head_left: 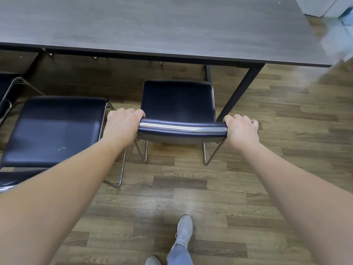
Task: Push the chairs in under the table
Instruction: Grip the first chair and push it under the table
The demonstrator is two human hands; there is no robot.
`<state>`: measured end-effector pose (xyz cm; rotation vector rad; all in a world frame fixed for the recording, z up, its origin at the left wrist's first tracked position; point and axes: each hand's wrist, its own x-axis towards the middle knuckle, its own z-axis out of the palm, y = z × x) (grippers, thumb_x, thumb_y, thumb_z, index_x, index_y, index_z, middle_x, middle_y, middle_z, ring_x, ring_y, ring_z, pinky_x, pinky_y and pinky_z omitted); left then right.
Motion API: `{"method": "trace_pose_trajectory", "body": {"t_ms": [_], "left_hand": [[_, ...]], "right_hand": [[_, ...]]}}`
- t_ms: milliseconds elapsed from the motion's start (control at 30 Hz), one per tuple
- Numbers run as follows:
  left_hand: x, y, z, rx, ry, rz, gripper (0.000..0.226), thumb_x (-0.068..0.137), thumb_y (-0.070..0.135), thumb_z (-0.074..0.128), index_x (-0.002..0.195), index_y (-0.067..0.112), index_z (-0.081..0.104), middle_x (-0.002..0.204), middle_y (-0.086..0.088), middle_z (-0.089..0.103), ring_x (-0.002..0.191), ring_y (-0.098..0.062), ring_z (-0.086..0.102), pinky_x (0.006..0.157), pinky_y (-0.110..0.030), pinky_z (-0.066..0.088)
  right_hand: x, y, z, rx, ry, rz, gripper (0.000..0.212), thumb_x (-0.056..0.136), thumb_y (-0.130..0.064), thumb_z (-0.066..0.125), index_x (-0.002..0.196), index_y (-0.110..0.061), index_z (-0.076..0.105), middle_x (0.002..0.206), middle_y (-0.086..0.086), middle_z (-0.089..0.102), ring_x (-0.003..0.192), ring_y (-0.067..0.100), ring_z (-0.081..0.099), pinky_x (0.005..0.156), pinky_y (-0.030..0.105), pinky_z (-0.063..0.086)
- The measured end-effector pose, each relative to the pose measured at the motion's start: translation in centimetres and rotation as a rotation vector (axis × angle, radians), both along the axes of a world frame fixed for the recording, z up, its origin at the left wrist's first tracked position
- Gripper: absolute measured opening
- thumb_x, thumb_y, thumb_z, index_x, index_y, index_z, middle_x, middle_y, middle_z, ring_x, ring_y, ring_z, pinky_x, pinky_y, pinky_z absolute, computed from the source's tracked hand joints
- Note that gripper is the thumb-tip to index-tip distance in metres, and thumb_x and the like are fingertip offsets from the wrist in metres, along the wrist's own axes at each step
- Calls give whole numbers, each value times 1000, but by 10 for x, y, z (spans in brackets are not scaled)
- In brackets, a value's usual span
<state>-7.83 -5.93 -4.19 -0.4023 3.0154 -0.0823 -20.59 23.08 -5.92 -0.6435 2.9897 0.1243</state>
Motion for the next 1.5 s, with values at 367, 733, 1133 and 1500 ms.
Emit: {"method": "trace_pose_trajectory", "body": {"t_ms": [367, 733, 1133, 1500], "left_hand": [[-100, -39, -4, -20, 52, 3, 46, 76, 12, 71, 119, 22, 55, 107, -9, 67, 98, -36, 60, 81, -45, 47], [-191, -87, -10, 5, 129, 76, 50, 72, 6, 73, 117, 15, 54, 116, -21, 51, 107, -43, 47, 89, -51, 41], [-254, -102, -12, -20, 203, 103, 48, 74, -1, 68, 117, 10, 48, 118, -26, 45, 107, -47, 43, 89, -53, 39], [-258, -101, -9, -28, 120, 114, 56, 77, 5, 68, 127, 15, 46, 121, -24, 48, 111, -47, 46, 94, -54, 39]], "right_hand": [[-99, -42, 3, -1, -14, -26, 36, 71, -4, 61, 104, -16, 55, 87, 4, 47, 97, 33, 52, 92, 45, 36], [-180, -90, 2, -54, 80, -12, 45, 70, -3, 65, 111, -11, 49, 111, 17, 51, 106, 37, 47, 88, 47, 39], [-249, -110, 0, -109, 98, 2, 60, 64, -4, 74, 115, -16, 45, 122, 16, 44, 113, 38, 42, 94, 48, 36], [-253, -109, -3, -65, 88, 24, 58, 69, -8, 71, 119, -17, 43, 116, 17, 48, 107, 38, 47, 92, 49, 37]]}}
